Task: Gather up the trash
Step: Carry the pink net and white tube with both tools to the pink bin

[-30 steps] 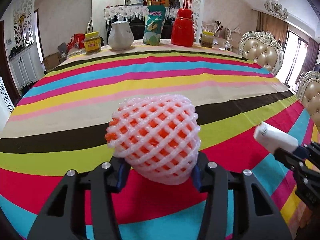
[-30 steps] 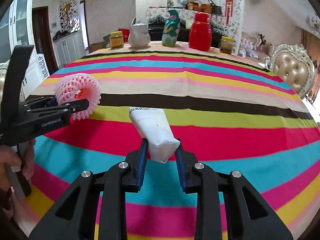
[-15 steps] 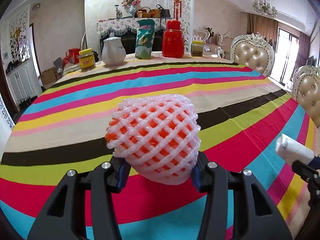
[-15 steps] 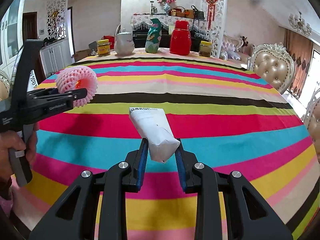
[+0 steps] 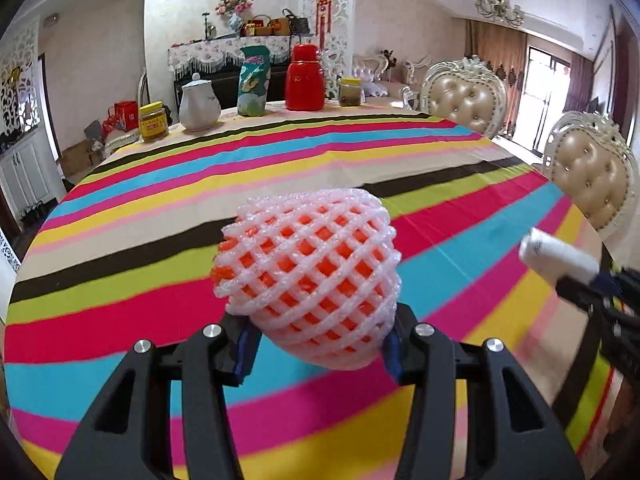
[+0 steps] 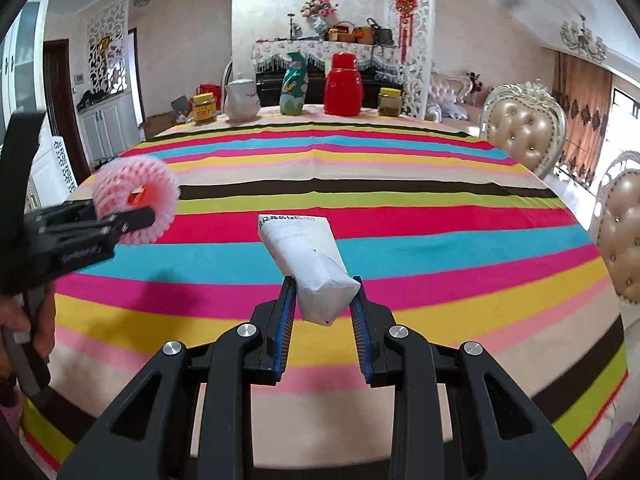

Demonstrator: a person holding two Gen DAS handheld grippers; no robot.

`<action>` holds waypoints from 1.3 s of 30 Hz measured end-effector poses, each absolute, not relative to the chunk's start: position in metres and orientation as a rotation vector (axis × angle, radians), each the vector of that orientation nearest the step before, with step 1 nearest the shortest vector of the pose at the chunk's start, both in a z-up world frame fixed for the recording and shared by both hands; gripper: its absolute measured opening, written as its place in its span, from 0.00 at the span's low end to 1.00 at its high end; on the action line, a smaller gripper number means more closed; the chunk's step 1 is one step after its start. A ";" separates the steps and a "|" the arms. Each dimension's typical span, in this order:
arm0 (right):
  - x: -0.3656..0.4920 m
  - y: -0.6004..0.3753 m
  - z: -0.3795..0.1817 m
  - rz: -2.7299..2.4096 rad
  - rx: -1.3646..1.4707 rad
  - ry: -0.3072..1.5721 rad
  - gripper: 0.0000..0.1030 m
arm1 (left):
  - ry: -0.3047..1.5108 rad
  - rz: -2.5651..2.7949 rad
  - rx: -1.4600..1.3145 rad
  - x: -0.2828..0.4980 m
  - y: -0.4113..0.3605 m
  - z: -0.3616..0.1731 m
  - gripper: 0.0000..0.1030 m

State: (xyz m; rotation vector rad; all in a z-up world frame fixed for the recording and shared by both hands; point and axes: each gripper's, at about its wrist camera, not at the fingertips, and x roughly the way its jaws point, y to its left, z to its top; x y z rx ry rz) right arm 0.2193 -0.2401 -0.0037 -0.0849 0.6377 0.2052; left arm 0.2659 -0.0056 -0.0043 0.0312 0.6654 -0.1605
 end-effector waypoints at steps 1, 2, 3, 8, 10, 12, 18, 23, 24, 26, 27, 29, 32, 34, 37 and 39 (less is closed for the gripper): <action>0.213 -0.243 -0.003 0.202 -0.084 0.633 0.26 | 0.662 -0.177 0.035 0.254 -0.009 -0.006 0.47; 0.207 -0.247 -0.003 0.199 -0.083 0.629 0.26 | 0.662 -0.187 0.036 0.248 -0.012 -0.007 0.47; 0.201 -0.250 -0.002 0.196 -0.082 0.624 0.26 | 0.660 -0.201 0.039 0.238 -0.017 -0.008 0.47; 0.166 -0.269 0.001 0.172 -0.085 0.592 0.26 | 0.635 -0.246 0.058 0.200 -0.039 -0.006 0.47; 0.151 -0.277 0.003 0.160 -0.086 0.575 0.26 | 0.620 -0.263 0.075 0.184 -0.051 -0.004 0.47; 0.137 -0.285 0.005 0.149 -0.085 0.561 0.26 | 0.604 -0.285 0.085 0.167 -0.064 -0.002 0.47; 0.093 -0.306 0.001 0.111 -0.084 0.524 0.27 | 0.559 -0.342 0.101 0.125 -0.101 0.003 0.48; 0.065 -0.323 -0.006 0.059 -0.084 0.498 0.27 | 0.534 -0.377 0.127 0.102 -0.127 0.002 0.48; 0.062 -0.326 -0.007 0.048 -0.085 0.495 0.27 | 0.538 -0.390 0.130 0.099 -0.132 0.001 0.48; 0.051 -0.335 -0.010 0.037 -0.078 0.496 0.27 | 0.541 -0.407 0.139 0.096 -0.141 -0.003 0.48; 0.046 -0.338 -0.011 0.029 -0.077 0.496 0.27 | 0.541 -0.414 0.143 0.094 -0.145 -0.004 0.48; 0.038 -0.344 -0.013 0.013 -0.082 0.493 0.27 | 0.549 -0.439 0.151 0.090 -0.156 -0.006 0.48; 0.025 -0.358 -0.014 -0.009 -0.069 0.489 0.27 | 0.549 -0.468 0.165 0.084 -0.171 -0.008 0.48; 0.018 -0.369 -0.014 -0.033 -0.063 0.488 0.27 | 0.550 -0.486 0.174 0.081 -0.181 -0.008 0.48; 0.008 -0.383 -0.014 -0.055 -0.044 0.489 0.27 | 0.553 -0.515 0.182 0.079 -0.194 -0.006 0.48; 0.002 -0.394 -0.014 -0.075 -0.036 0.489 0.27 | 0.551 -0.536 0.199 0.077 -0.205 -0.006 0.48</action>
